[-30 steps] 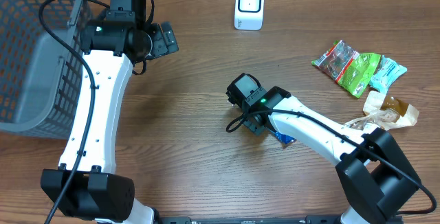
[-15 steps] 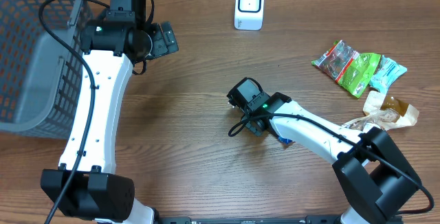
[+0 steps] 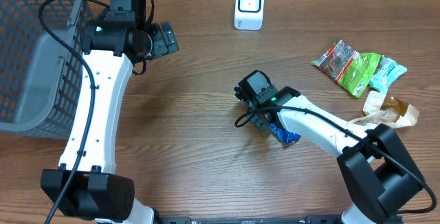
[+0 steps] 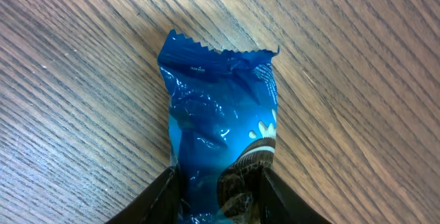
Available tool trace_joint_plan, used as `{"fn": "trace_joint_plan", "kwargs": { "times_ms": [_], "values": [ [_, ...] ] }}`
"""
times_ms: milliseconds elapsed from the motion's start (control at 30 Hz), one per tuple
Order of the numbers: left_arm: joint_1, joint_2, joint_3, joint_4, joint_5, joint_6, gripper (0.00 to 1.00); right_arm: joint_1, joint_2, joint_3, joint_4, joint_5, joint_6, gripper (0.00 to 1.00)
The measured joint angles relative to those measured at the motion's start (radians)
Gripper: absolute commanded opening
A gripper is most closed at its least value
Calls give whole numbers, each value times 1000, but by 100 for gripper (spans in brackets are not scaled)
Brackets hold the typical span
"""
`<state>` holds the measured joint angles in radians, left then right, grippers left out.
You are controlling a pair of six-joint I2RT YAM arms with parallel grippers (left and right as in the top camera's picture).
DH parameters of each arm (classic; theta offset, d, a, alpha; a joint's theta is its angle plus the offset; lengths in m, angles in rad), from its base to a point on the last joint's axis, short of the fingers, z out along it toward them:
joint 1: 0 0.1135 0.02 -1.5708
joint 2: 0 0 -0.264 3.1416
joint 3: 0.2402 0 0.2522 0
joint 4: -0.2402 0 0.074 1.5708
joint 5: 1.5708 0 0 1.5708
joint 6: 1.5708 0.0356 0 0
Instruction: Scan the item barcode
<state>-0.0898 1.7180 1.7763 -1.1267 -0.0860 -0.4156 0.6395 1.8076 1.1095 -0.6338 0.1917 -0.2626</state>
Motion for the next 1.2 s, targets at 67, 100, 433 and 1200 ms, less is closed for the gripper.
{"fn": "trace_joint_plan", "kwargs": {
  "times_ms": [67,100,433,1200],
  "values": [
    [0,0,0,0,0,0,100,-4,0,0,2,-5,0,32],
    [0,0,0,0,0,0,100,-4,0,0,3,-6,0,27],
    [0,0,0,0,0,0,100,-4,-15,0,15,-22,11,4],
    [0,0,0,0,0,0,100,-252,4,299,-459,-609,-7,68]
  ]
}}
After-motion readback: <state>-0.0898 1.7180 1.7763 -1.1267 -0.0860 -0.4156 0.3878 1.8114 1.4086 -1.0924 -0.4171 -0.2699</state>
